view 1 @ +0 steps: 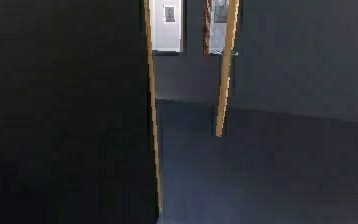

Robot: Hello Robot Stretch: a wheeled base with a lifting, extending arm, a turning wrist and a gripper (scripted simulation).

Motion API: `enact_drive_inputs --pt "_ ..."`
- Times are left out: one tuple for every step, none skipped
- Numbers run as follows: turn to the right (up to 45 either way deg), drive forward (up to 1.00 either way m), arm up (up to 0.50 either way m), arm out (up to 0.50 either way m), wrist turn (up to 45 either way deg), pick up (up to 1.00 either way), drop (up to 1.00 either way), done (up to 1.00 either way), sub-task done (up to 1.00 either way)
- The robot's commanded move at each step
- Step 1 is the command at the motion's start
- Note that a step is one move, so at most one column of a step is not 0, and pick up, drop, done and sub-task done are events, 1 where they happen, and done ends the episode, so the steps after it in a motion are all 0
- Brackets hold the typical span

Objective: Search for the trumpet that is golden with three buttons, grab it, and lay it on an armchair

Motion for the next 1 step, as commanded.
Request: enact_drive_inputs --pt "15.0 0.0 0.0 0.0 0.0 0.0 0.0 0.0 0.0"
